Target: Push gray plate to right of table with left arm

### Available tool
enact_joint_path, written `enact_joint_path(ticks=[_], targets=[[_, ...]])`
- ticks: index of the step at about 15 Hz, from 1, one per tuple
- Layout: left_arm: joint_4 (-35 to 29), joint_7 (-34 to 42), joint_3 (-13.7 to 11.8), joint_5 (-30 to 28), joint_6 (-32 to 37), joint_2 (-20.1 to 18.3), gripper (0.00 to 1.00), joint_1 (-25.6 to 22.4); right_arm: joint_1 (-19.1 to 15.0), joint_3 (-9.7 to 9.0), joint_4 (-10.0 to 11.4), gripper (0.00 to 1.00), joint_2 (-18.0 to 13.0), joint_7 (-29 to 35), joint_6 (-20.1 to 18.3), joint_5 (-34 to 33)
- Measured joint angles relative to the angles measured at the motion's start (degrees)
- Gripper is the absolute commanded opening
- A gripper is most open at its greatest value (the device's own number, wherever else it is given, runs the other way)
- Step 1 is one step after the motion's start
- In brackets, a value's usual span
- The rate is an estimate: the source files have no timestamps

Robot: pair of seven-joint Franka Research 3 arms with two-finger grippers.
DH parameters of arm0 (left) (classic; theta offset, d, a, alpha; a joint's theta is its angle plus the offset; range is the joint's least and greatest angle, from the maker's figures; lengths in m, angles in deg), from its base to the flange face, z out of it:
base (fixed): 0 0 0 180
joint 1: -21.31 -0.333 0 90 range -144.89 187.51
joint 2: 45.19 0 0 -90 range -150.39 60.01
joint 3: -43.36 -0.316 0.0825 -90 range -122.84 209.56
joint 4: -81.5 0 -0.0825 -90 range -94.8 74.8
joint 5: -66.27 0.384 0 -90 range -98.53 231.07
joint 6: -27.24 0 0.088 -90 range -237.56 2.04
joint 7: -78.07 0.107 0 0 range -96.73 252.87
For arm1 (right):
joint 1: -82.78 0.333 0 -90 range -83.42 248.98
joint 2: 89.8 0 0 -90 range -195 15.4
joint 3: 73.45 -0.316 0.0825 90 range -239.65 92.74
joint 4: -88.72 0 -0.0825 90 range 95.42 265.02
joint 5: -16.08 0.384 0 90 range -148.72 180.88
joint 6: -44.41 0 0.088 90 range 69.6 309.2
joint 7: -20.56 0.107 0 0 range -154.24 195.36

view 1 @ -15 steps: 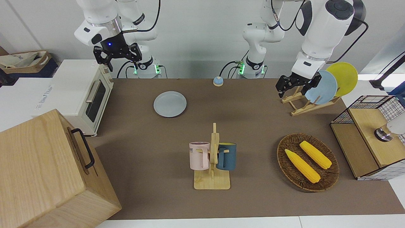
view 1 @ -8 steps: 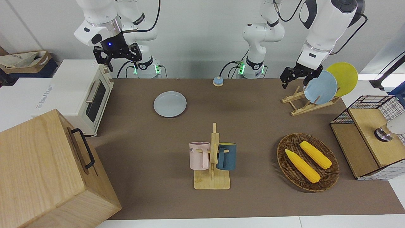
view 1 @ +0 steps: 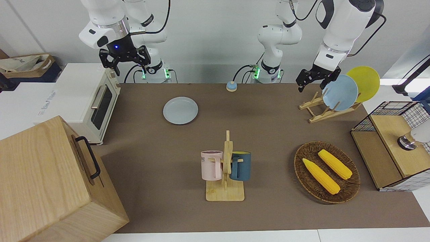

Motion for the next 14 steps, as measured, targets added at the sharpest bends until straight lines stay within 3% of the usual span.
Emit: enact_joint_path(ticks=[10,14], targets=[[0.05,1.39,-0.05,-0.16,-0.02,-0.04,1.0,-0.02,0.0,0.0,0.0,0.983,0.0,0.0,0.0,0.0],[3.32,1.67,0.02,-0.16,2.46,-0.4,1.0,-0.02,0.0,0.0,0.0,0.983,0.0,0.0,0.0,0.0]])
